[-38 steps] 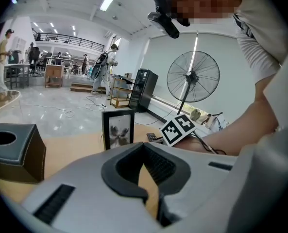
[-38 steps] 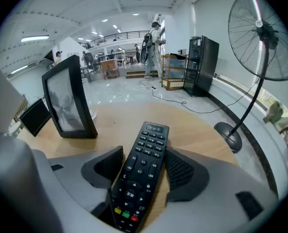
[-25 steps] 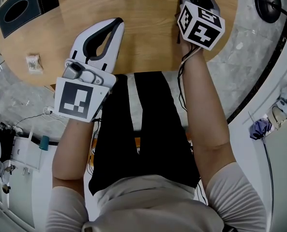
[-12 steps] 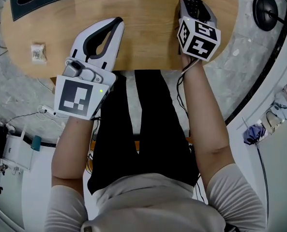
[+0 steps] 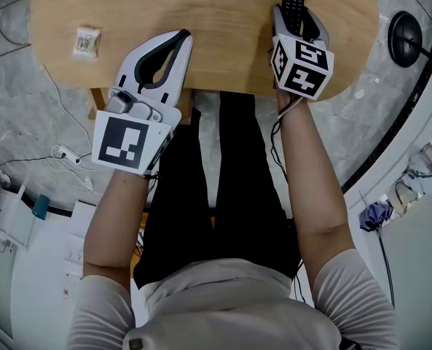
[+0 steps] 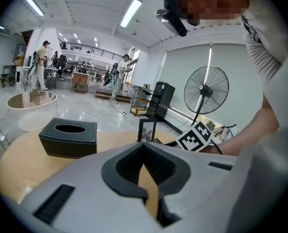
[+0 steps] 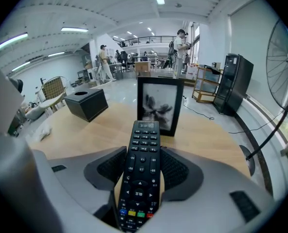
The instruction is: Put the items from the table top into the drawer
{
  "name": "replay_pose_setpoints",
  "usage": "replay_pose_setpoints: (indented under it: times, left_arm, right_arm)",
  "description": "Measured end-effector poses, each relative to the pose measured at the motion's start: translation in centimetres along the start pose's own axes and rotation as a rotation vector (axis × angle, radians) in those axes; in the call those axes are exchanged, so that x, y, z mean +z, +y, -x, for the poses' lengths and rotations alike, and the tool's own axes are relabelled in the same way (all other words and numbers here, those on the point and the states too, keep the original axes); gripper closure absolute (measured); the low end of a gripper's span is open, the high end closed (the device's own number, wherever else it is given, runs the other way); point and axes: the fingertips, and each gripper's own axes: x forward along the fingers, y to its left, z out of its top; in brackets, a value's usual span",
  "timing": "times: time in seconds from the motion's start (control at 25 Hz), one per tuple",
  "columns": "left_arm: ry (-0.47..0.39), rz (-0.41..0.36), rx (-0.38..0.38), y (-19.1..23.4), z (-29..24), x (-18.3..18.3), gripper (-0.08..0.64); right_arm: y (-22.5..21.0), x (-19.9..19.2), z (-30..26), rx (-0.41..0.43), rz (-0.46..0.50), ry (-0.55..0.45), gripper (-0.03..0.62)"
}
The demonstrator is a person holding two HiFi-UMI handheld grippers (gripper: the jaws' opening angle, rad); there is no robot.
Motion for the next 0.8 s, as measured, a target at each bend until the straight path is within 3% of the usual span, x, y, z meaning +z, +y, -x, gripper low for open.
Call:
replay_pose_setpoints:
  times: [0.28,0.44,0.8]
  left_arm:
    - [0.017,0.02,0.071,3.4,7.2,-1.4,0.551]
    - [0.005,0.059,0.154,5.9,10.9,-1.9,0.551]
    - [-0.099,0.24,0.457,9.3,19.7,-5.8,0.551]
  right_arm:
    - [8.3,0.3,1.7,0.063,0.072,-0.007,0.357]
    - [14.3,0.9,2.2,0.157,0.19,-0.004,0.357]
    - [25.2,1.3,2.4,0.403,0.464,0.018,0.357]
